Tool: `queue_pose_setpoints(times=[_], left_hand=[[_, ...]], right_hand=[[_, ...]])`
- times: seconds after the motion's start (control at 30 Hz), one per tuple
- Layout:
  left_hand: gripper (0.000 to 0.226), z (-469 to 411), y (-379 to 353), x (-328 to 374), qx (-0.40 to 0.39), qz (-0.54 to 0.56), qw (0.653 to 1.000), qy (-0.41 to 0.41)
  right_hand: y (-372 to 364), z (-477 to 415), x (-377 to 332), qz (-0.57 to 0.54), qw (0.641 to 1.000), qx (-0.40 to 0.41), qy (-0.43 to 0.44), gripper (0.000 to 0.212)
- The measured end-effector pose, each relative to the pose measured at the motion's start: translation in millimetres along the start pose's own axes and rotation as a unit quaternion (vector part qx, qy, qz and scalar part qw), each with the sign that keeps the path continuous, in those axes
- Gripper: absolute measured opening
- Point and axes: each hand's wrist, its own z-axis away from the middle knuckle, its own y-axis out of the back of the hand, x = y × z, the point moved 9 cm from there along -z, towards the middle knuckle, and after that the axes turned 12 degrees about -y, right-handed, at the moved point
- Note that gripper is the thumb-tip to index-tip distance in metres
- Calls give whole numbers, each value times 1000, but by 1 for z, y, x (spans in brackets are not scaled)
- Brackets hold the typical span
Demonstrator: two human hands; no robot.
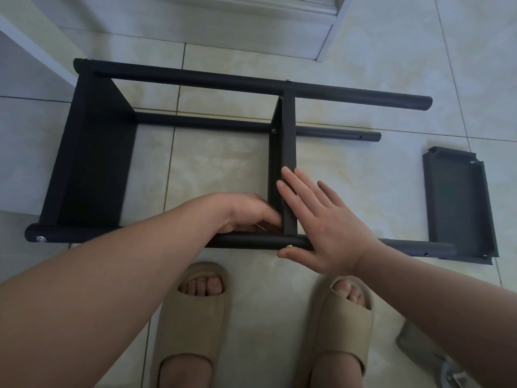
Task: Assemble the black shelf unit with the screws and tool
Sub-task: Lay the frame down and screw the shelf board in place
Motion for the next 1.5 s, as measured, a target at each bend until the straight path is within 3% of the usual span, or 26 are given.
queue_pose_setpoints(times=[0.1,0.27,0.57,0.77,1.0,1.17,1.27,1.4,1.5], left_hand=[[17,-1,2,3,11,-22,1000,-17],[33,0,0,0,-14,13,1000,-10],[26,-2,2,4,8,-19,999,-25],[35,0,-3,0,-31,21,999,-8],[22,-2,1,3,-1,-17,1000,-26],[36,-1,-3,-1,-35,29,999,-8],[31,-1,-5,-4,-46,33,998,5],[15,-4,2,0,2,-2,1000,-17],[16,-2,3,0,-2,-3,1000,-15]], right_hand=[[0,0,0,0,1000,0,-1,102],[0,0,0,4,1000,0,-1,102],[0,0,0,10,1000,4,0,102],[0,0,0,15,1000,6,2,103],[1,0,0,11,1000,14,0,102],[1,0,0,16,1000,13,0,102],[1,1,-1,15,1000,13,0,102],[1,0,-1,12,1000,14,-1,103],[2,0,-1,9,1000,19,1,102]])
